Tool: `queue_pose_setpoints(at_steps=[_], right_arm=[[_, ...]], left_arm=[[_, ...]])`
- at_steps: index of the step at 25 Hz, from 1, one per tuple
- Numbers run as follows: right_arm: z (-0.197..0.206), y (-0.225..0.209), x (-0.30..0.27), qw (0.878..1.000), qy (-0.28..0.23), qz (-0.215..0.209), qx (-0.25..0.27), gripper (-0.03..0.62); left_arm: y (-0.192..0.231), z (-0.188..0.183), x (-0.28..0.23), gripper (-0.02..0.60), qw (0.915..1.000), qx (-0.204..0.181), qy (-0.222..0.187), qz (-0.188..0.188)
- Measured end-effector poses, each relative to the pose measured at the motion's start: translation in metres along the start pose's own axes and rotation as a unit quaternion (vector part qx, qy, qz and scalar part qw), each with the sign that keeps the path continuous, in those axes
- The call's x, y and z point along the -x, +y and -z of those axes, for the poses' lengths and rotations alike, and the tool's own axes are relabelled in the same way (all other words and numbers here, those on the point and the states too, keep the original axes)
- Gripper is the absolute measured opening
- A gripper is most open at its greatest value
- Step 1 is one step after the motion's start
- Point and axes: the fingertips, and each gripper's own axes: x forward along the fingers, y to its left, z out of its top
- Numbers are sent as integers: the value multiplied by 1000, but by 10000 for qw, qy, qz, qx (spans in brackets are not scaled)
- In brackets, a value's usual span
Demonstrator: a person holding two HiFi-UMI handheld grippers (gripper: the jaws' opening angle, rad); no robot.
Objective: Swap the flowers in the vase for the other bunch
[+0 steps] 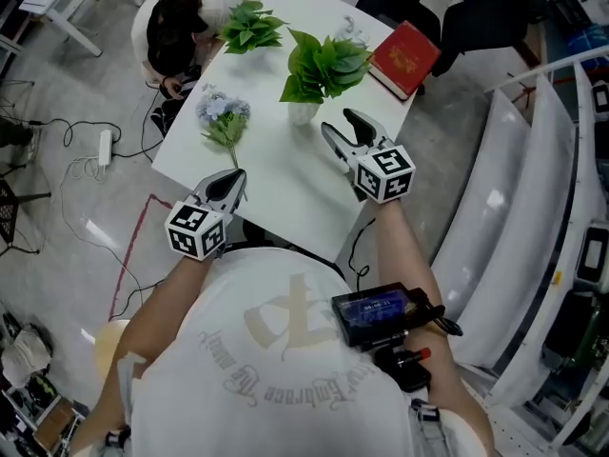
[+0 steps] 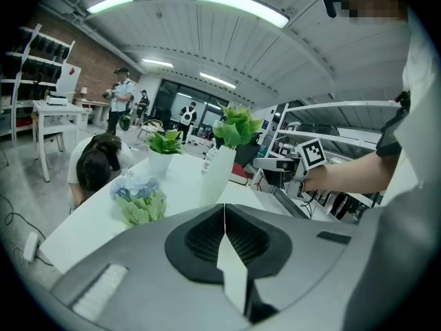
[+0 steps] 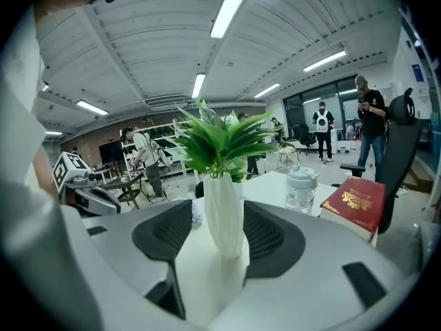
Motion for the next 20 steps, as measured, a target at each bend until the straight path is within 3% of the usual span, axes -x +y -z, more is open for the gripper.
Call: queue_pose_setpoints(at_steps=[9, 20], right_arm=[[14, 23, 45, 9996, -254, 49, -128, 49], [40, 47, 84, 9985, -374, 62, -400, 6]], left_arm=[[-17, -15, -13, 8, 9997, -143, -131, 142], [-46, -19, -22, 8, 9986, -367, -104, 365]])
